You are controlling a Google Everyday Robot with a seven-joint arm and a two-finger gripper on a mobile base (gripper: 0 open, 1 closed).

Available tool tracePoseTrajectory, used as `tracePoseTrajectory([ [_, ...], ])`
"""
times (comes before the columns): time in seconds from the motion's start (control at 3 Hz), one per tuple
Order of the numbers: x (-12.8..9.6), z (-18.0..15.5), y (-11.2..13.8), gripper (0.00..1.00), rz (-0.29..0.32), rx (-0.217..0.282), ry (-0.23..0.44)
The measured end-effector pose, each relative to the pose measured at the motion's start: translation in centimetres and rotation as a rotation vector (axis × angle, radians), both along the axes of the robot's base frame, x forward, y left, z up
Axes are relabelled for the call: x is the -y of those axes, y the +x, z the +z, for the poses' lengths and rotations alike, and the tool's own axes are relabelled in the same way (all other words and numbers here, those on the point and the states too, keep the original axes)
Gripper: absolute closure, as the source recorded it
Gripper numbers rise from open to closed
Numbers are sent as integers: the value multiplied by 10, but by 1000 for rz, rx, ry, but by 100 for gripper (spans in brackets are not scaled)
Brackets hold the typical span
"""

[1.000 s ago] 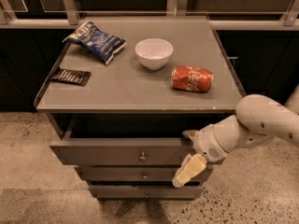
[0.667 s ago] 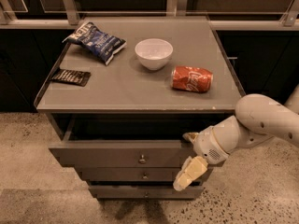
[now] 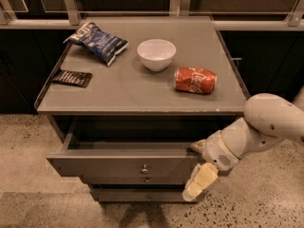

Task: Open top drawer

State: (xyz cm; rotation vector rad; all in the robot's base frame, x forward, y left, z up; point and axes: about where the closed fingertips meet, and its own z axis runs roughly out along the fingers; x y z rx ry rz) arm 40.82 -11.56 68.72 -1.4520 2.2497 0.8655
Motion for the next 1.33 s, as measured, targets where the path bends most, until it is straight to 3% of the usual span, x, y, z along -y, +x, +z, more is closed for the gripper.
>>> tracePoseTrajectory([
  [1.0,0,-3,-19,0,-20,-6,-15],
  [1.33,16,3,-46,0,-73,9,-47],
])
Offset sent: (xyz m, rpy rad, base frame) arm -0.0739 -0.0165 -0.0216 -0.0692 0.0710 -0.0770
